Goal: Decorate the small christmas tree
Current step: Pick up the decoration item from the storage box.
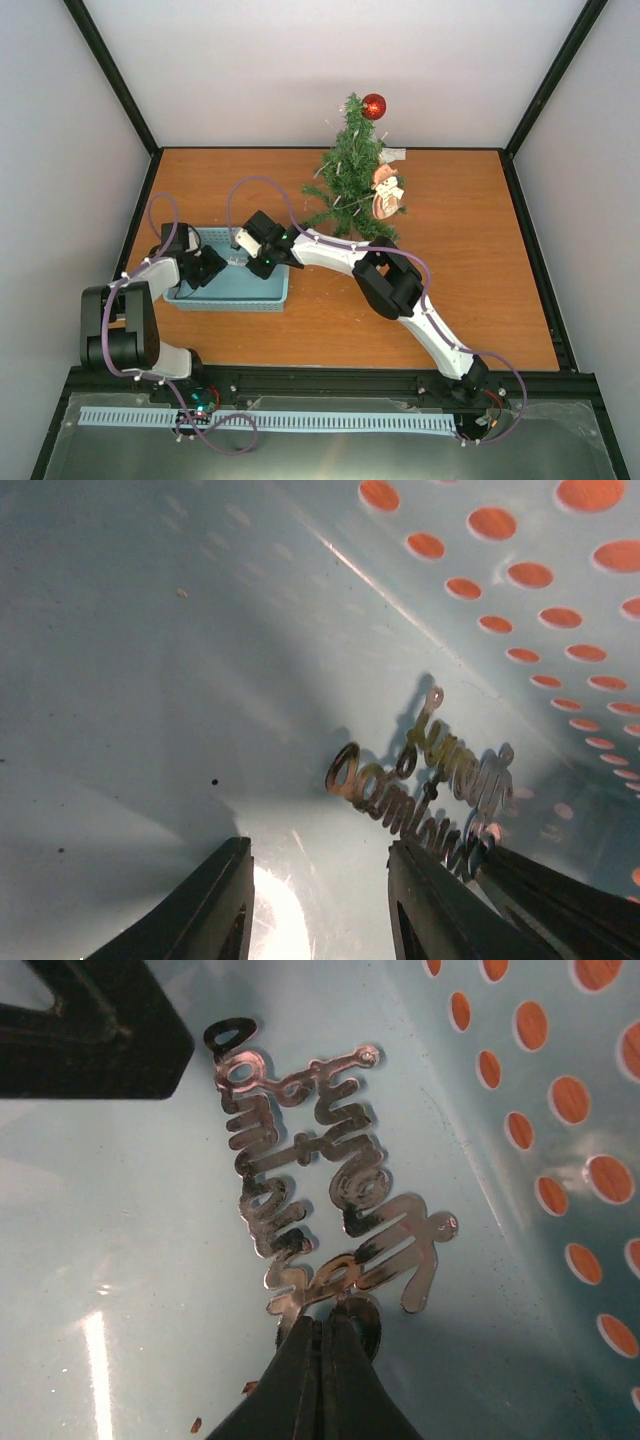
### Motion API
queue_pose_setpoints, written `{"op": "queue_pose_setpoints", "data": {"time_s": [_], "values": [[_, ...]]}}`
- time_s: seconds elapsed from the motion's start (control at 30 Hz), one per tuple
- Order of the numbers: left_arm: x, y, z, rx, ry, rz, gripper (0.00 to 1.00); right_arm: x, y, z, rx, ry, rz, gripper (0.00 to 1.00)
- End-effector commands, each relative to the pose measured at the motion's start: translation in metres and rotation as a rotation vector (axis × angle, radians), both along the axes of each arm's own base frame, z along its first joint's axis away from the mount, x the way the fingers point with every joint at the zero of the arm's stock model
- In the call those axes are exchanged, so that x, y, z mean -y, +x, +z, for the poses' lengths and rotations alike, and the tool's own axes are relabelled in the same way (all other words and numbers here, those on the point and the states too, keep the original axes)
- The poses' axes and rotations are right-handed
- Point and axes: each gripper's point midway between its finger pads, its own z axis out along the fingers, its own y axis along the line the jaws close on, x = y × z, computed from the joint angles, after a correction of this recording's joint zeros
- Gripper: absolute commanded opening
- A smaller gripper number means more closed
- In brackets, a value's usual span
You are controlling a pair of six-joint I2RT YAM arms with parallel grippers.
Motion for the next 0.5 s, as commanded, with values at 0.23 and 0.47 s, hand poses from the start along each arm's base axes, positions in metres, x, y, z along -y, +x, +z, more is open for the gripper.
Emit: {"op": "queue_pose_setpoints", "data": {"time_s": [0.23, 0.47], "values": [[-0.002, 0.028, 0.003, 0.09, -0.011, 0.046, 0.38, 0.014, -0.014, -0.022, -0.066, -0.059, 0.004, 0.03], [0.015, 0.025, -0.006, 0.065, -0.1, 0.046, 0.37, 0.013, -0.014, -0.023, -0.068, -0.057, 0.01, 0.03]]}}
